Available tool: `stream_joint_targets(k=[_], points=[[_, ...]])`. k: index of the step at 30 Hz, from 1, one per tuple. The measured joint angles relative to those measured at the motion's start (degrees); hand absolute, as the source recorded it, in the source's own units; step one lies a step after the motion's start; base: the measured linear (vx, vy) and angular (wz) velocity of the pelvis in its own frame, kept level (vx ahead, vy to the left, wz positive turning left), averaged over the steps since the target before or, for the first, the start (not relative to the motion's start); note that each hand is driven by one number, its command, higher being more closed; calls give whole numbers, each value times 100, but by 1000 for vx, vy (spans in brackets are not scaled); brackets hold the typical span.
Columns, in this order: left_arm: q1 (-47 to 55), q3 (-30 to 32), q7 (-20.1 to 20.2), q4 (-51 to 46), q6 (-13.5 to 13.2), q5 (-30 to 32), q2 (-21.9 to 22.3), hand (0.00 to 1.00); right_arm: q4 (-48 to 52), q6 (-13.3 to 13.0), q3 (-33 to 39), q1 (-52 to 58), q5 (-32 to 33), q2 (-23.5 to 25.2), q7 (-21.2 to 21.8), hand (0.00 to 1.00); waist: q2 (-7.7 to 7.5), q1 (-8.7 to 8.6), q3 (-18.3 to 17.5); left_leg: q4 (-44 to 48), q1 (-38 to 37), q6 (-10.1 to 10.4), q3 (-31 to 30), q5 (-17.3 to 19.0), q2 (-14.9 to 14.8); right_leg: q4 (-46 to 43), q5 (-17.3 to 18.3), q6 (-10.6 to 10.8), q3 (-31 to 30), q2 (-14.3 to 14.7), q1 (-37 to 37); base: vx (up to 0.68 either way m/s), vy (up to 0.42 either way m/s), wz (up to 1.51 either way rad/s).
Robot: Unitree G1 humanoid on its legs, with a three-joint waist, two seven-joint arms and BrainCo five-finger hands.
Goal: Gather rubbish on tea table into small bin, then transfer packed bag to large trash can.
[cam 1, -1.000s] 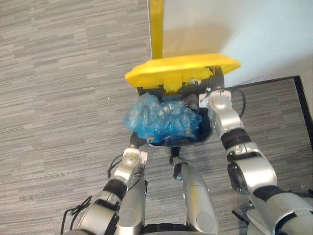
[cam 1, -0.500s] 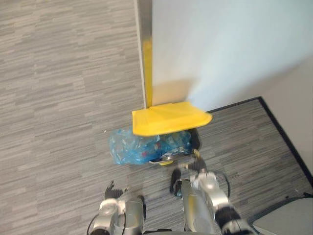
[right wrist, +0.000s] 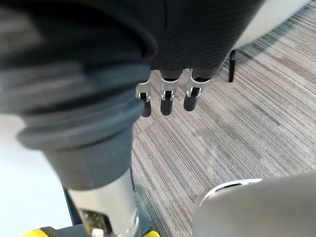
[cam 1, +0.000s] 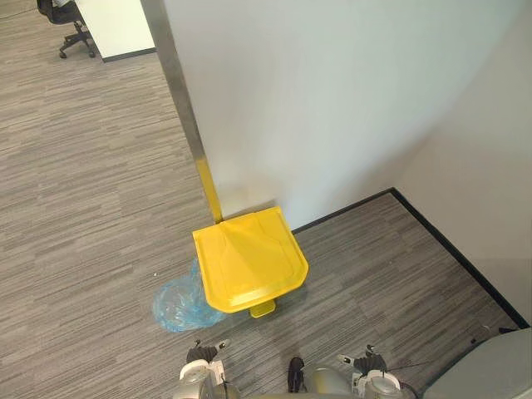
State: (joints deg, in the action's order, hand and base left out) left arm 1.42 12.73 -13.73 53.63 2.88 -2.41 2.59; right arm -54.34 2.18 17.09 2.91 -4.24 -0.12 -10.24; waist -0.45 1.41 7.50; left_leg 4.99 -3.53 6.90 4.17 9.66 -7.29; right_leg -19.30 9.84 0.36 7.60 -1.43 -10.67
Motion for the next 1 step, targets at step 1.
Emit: stream_joint_targets(k=[1], points=[[-10, 3, 0, 18, 0, 0, -5, 0, -45, 3, 34, -16, 21, -1, 1, 0, -1, 0, 4, -22, -35, -8, 0, -8, 2, 33, -13, 5, 1, 1, 35, 5, 32, 6]])
